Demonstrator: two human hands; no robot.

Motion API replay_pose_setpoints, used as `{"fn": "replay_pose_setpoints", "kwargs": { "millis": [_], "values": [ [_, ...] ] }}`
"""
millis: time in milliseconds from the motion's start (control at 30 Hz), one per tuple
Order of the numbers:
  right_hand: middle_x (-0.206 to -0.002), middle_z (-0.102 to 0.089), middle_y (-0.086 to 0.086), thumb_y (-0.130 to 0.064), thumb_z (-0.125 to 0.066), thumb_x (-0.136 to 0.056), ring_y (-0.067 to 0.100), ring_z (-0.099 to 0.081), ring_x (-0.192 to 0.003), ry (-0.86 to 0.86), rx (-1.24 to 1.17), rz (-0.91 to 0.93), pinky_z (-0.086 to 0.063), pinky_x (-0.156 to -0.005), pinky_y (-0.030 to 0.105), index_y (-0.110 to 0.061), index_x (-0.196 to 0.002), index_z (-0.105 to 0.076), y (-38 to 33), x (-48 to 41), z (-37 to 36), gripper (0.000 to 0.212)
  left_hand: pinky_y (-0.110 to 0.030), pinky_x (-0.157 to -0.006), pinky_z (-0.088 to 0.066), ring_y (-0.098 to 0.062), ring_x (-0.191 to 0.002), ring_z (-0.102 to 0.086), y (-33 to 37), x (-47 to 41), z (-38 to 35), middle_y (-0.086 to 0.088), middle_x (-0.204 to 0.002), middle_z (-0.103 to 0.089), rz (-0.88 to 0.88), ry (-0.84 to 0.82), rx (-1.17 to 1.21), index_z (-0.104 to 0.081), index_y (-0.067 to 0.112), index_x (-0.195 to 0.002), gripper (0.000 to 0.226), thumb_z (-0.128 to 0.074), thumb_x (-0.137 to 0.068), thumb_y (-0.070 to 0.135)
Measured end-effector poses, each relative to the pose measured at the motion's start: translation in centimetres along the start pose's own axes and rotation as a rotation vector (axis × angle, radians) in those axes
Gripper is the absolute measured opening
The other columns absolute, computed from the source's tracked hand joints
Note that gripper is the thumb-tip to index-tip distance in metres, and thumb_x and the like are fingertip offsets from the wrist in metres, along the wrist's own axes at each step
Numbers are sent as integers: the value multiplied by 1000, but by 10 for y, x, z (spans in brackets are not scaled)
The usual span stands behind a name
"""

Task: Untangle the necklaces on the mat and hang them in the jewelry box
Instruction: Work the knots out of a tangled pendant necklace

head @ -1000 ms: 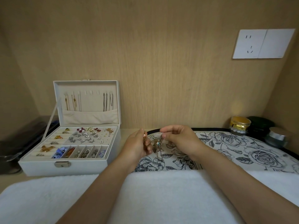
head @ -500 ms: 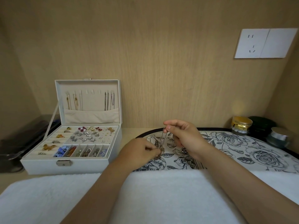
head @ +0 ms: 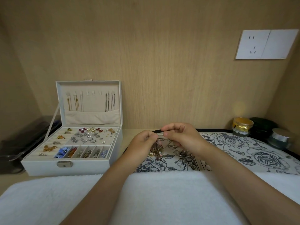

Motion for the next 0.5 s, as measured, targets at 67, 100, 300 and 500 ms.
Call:
{"fn": "replay_pose_setpoints", "kwargs": {
  "millis": [67,100,300,500],
  "values": [
    [-56,-49,-9,-9,-76,-86,5,-45,-48,27,108,-1,-39,-50,19,-16,-100,-73,0,0,4,16,-51,-90,-50,-28,-79,-60,-3,-2,1,2,-81,-73,14,0,47,-68,27,-78,33,-47,-102,35],
    [-57,-49,-10,-9,-77,-85,4,-47,-48,52,174,-4,-40,-48,19,-19,-99,-73,0,0,6,18,-46,-80,-50,-25,-75,-56,-1,-1,2,2,-77,-70,8,-1,34,-67,26,-76,36,-45,-103,37],
    [-63,-59,-3,-23,-72,-90,7,-56,-59,202,271,66,-51,-59,23,-23,-89,-75,-5,0,18,4,-38,-86,-54,-20,-77,-66,-1,-1,-3,-4,-83,-71,22,-11,61,-68,14,-91,32,-47,-102,37],
    [-58,-46,0,-17,-57,-100,18,-53,-59,105,-414,-194,-60,-77,41,-7,-97,-67,16,0,4,14,-46,-102,-50,-26,-102,-71,-8,-1,-1,-8,-103,-76,86,-30,225,-71,14,-102,33,-47,-102,37]
  ]
}}
Point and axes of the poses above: each hand's wrist, its own x-axis away from the middle knuckle, its own z-axis out of the back of the hand, y = z × x, the point moved 9 cm from there along -x, towards the middle knuckle
